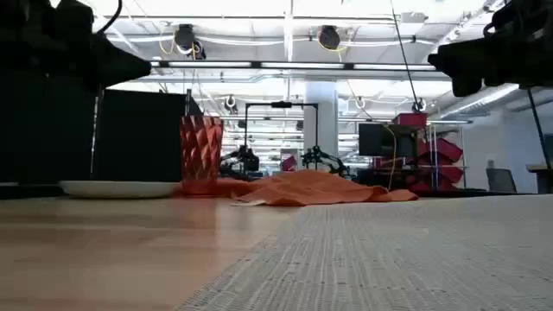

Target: Set table place

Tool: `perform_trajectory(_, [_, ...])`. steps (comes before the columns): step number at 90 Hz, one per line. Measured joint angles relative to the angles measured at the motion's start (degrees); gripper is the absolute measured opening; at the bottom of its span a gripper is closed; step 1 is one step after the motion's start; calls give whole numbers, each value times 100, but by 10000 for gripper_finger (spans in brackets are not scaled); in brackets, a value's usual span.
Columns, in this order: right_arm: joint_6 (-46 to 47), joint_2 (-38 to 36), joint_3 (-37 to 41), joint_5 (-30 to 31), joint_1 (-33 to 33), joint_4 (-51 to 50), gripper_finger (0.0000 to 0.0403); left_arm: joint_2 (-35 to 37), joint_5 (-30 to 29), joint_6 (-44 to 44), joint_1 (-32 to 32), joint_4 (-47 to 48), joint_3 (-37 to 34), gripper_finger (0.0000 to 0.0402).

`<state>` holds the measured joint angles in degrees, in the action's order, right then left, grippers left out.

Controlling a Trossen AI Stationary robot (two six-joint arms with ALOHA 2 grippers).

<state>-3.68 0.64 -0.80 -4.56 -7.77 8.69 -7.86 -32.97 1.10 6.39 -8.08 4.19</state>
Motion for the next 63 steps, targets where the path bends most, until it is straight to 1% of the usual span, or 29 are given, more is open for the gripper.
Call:
perform_trajectory(32, [0, 2, 0, 2, 0, 2, 132, 0, -6, 5, -2, -20, 0, 74])
perform_trajectory(41, [0, 2, 0, 2, -2, 2, 132, 2, -196, -50, -4, -56, 0, 74])
perform_trajectory(50, [0, 2, 0, 2, 0, 4, 132, 2, -179, -190, 0, -43, 0, 74])
perform_trajectory(63, [0, 2, 0, 4, -4, 12, 132, 2, -179, -159, 0, -42, 0, 74])
